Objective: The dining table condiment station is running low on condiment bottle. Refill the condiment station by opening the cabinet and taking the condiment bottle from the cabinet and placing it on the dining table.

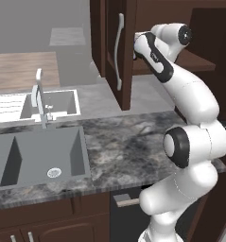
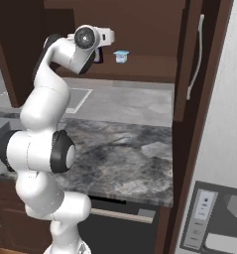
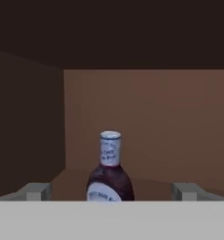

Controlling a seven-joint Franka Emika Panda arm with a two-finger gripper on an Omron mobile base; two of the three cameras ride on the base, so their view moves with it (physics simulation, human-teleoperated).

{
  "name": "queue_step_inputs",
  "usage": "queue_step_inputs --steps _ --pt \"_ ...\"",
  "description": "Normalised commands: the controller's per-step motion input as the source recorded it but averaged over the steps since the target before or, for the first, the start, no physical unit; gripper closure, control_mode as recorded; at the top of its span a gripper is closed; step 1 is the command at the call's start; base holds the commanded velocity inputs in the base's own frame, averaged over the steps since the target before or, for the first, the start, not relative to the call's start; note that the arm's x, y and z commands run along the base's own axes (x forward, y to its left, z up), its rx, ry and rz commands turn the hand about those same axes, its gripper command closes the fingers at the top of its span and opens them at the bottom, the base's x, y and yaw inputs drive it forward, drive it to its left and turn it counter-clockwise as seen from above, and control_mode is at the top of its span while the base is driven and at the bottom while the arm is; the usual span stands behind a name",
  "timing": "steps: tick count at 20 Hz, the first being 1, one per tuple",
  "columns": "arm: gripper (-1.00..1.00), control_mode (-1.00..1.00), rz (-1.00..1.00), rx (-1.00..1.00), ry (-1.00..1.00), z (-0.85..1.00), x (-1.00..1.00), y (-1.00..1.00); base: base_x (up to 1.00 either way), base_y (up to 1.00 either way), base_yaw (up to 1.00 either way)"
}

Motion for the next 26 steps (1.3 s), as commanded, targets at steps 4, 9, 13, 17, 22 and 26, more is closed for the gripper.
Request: queue_step_inputs --steps 4,9,13,17,22,26 --pt "-1.0 -1.0 0.0 0.0 0.02 0.0 0.45 0.2 0.0 0.0 0.0" --pt "-1.0 -1.0 0.01 0.0 0.0 0.0 0.3 0.03 0.0 0.0 0.0" --pt "-1.0 -1.0 0.0 0.0 0.0 0.0 0.18 0.01 0.0 0.0 0.0" --pt "-1.0 -1.0 0.0 0.0 0.0 0.0 0.28 0.04 0.0 0.0 0.0" --pt "-1.0 -1.0 0.0 0.0 0.0 -0.01 0.23 0.0 0.0 0.0 0.0" --pt "-1.0 -1.0 0.0 0.0 0.0 -0.06 0.13 0.02 0.0 0.0 0.0"
